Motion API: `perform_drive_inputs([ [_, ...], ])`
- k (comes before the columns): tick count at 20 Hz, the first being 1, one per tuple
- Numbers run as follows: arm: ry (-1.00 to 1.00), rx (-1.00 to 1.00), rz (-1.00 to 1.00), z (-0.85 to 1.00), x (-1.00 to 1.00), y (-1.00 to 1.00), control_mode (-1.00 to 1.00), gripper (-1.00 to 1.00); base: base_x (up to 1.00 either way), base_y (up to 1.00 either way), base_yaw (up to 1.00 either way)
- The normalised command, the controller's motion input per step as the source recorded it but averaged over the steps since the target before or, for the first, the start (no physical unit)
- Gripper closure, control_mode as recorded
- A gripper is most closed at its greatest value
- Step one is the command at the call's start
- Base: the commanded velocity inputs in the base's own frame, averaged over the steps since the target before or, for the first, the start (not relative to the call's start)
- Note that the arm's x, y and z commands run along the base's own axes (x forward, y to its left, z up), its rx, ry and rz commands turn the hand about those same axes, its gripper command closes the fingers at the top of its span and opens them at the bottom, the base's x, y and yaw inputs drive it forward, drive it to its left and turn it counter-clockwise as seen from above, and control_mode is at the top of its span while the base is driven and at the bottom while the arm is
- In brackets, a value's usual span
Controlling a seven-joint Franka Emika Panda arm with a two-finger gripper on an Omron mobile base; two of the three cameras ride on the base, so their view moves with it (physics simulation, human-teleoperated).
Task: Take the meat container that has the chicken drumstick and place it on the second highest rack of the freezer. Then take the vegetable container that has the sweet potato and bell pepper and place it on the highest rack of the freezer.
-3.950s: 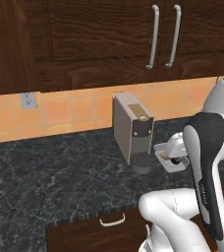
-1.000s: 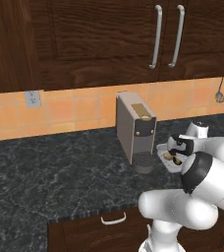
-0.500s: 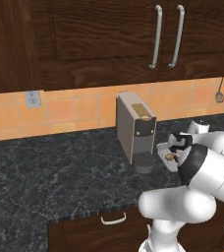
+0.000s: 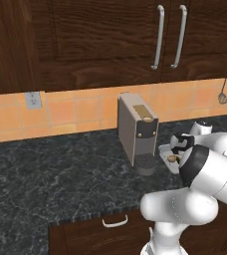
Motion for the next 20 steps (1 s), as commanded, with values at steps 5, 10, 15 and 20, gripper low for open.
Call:
perform_drive_inputs([
  [5, 0.0, 0.0, 0.0, 0.0, 0.0, 0.0, -1.0, 1.0, 0.0, 0.0, 0.0],
  [10, 0.0, 0.0, 0.0, 0.0, 0.0, 0.0, -1.0, 1.0, 0.0, 0.0, 0.0],
  [15, 0.0, 0.0, 0.0, -0.46, 0.0, 0.02, -1.0, 1.0, 0.0, 0.0, 0.0],
  [20, 0.01, 0.0, 0.0, -0.29, 0.0, 0.0, -1.0, 1.0, 0.0, 0.0, 0.0],
])
